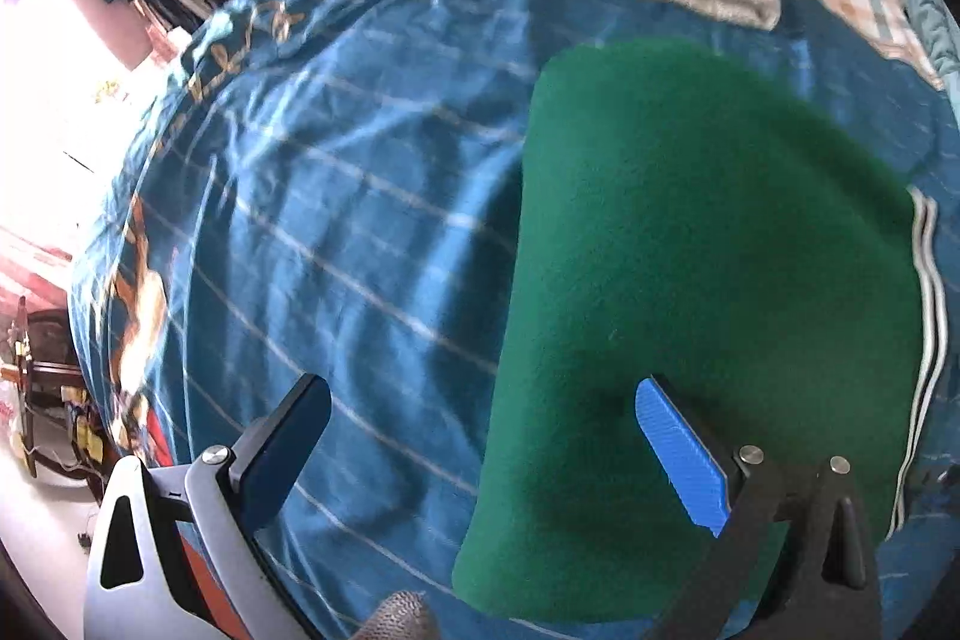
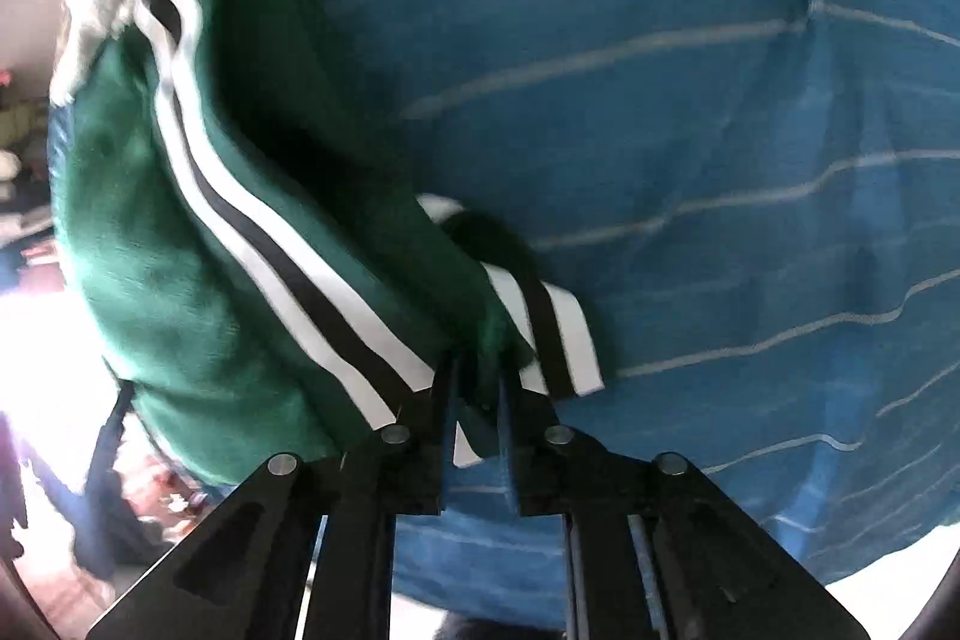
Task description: Fold large clothes
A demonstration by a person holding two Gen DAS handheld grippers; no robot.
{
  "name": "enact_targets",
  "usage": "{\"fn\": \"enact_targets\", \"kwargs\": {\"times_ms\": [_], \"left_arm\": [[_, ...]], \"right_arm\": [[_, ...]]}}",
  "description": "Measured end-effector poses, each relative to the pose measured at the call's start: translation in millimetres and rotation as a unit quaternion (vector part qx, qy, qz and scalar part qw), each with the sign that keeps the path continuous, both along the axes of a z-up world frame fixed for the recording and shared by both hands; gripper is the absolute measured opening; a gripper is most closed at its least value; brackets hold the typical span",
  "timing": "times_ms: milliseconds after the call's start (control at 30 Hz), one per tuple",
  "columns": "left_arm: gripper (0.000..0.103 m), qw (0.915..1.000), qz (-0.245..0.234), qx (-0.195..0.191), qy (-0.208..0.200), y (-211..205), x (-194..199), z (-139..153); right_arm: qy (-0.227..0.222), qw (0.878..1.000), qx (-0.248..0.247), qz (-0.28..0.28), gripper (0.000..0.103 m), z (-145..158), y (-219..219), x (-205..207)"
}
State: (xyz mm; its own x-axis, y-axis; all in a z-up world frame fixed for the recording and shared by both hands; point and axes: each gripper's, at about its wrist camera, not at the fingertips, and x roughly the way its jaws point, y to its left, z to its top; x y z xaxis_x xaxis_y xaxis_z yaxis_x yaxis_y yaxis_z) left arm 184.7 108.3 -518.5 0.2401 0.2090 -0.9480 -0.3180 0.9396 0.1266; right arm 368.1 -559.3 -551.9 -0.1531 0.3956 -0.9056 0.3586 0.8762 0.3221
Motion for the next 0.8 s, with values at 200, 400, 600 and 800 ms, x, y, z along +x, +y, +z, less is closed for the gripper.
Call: {"fn": "enact_targets", "kwargs": {"times_ms": [200, 400, 600, 800], "left_arm": [[0.103, 0.9993, 0.003, 0.010, -0.035, 9, 58, 8], [0.103, 0.9997, 0.014, 0.022, 0.002, 27, 135, -48], [0.103, 0.9994, -0.013, 0.032, -0.001, 27, 140, -45], [0.103, 0.9994, -0.018, 0.025, -0.015, 29, 129, -35]], "right_arm": [[-0.126, 0.991, 0.036, -0.008, 0.071, 41, -4, 62], [-0.134, 0.984, 0.117, -0.013, 0.071, -15, 32, 141], [-0.125, 0.984, 0.123, -0.011, 0.019, -34, 63, 155], [-0.132, 0.990, 0.031, -0.038, 0.001, -31, 39, 164]]}}
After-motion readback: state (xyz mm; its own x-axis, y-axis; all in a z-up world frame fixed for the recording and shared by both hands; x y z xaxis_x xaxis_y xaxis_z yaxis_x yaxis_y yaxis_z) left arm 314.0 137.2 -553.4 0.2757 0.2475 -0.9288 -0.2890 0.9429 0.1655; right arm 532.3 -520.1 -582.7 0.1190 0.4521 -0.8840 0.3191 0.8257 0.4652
